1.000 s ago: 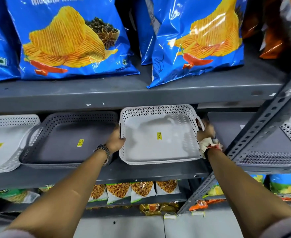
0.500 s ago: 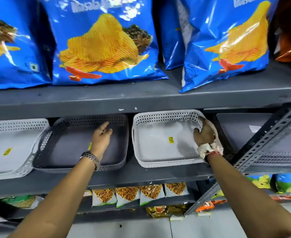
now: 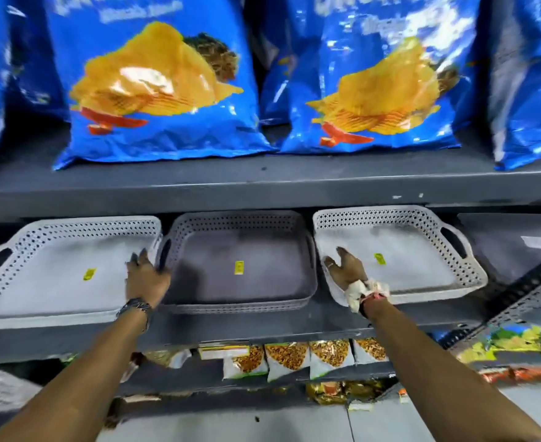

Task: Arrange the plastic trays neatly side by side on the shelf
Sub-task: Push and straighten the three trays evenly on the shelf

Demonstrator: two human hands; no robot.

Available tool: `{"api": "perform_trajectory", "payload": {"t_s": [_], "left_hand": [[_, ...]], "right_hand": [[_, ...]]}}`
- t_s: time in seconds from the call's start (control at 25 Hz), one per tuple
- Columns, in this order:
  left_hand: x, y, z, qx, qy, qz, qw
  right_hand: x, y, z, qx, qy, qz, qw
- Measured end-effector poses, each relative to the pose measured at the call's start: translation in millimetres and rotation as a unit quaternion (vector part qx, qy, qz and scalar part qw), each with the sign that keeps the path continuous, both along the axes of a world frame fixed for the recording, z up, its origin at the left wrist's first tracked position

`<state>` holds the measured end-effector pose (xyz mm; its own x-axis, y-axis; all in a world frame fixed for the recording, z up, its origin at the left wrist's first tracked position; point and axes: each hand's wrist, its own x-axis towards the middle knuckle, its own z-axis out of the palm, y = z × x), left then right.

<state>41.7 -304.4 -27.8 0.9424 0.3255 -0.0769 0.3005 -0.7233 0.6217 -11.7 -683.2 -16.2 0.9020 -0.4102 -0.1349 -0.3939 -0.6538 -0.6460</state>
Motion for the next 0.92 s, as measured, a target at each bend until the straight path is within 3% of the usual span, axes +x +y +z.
{"api": "perform_trajectory", "payload": {"t_s": [0.12,0.32,0.56,0.92], "left_hand": [[-4.4,15.3,0.8,-0.031,0.029,-0.055,0.998],[-6.3,23.0,3.2,-0.074,-0.003,-0.082,0.994],[-7.6,21.6,-0.7,-0.014,-0.04,-0.118,0.992],[-21.7,26.1,-2.3,-0.057,-0.045,-0.136,0.988]], "right_hand": [[3.2,32.2,-7.9,-0.001,0.012,-0.004,1.0],[4.0,47.7,-8.2,-0.046,0.027,0.03,0.998],[4.7,50.8,-8.1,-0.066,0.022,0.046,0.996],[0.6,48.2,-7.6,-0.095,0.03,0.046,0.994]]}}
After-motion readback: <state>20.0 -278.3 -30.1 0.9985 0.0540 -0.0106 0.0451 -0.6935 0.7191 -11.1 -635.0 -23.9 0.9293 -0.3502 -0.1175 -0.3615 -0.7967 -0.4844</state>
